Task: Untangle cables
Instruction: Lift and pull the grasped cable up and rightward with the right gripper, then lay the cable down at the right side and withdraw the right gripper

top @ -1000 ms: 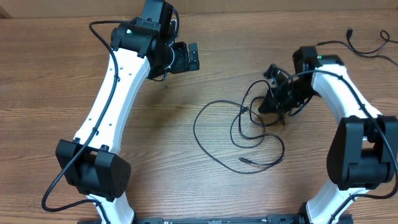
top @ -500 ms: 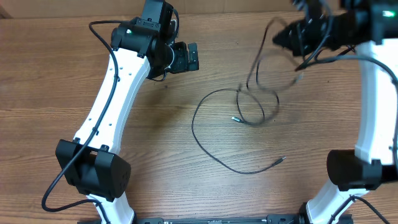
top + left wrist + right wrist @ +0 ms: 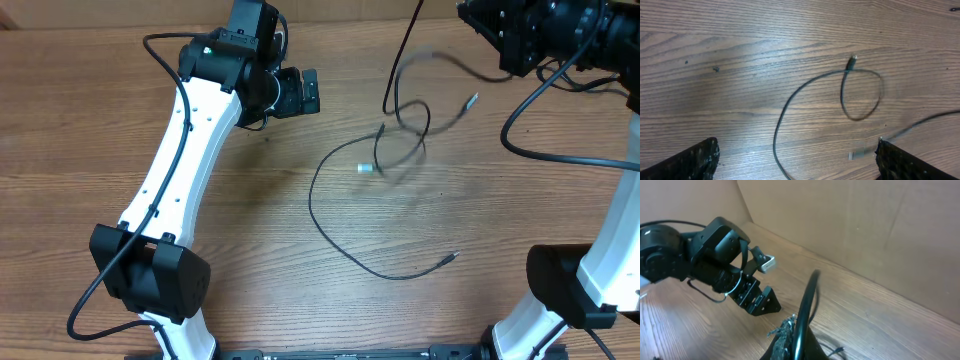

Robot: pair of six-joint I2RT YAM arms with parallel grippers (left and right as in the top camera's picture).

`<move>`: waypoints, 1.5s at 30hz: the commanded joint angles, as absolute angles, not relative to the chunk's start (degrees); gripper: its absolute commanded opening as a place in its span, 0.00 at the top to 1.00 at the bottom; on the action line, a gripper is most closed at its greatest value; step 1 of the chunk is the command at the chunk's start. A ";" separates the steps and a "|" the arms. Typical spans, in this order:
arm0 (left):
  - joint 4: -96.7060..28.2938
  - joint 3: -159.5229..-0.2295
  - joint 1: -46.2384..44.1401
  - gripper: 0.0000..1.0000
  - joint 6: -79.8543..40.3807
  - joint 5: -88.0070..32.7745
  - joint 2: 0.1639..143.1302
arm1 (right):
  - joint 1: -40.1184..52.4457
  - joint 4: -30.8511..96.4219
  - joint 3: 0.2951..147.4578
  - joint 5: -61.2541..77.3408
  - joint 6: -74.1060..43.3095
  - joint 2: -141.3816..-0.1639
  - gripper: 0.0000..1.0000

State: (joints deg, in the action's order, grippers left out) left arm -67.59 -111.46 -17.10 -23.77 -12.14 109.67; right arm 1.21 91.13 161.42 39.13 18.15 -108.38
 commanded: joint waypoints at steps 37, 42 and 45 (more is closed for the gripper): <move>-67.46 -111.85 -16.88 0.00 -23.11 -11.81 109.93 | -11.88 90.59 162.34 5.15 4.05 -110.87 0.96; -67.46 -111.85 -16.88 0.00 -23.11 -11.81 109.93 | -14.26 91.20 162.34 5.19 4.03 -113.97 0.96; -67.46 -111.85 -16.88 0.00 -23.11 -11.81 109.93 | -15.18 90.85 162.34 5.19 4.03 -115.74 0.96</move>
State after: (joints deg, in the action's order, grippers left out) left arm -67.59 -111.46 -17.10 -23.77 -12.14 109.67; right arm -14.35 91.29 161.47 5.54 4.49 -114.24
